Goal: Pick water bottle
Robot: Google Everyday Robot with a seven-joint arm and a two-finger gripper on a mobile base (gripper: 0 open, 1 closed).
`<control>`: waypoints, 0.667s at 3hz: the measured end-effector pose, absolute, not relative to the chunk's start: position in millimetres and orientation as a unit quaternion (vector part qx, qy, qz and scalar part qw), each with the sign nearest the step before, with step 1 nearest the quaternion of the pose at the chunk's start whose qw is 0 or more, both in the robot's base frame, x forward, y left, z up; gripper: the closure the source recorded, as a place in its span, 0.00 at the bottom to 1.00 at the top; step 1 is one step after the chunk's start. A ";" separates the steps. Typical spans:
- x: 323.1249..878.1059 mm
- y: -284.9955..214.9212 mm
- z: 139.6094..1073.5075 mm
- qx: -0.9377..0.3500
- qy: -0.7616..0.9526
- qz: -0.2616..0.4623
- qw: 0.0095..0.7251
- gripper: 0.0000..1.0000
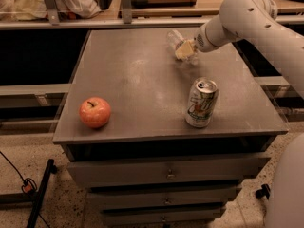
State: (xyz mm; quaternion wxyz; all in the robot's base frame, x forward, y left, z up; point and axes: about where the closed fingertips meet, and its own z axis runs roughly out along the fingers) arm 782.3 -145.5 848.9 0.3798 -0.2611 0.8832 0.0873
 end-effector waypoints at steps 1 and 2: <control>783.7 -143.9 838.4 -0.271 0.889 0.079 0.361 0.64; 783.6 -144.9 846.5 -0.276 0.888 0.092 0.356 0.87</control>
Offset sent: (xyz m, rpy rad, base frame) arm 0.0019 -0.0047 0.0202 0.0151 0.0467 0.0498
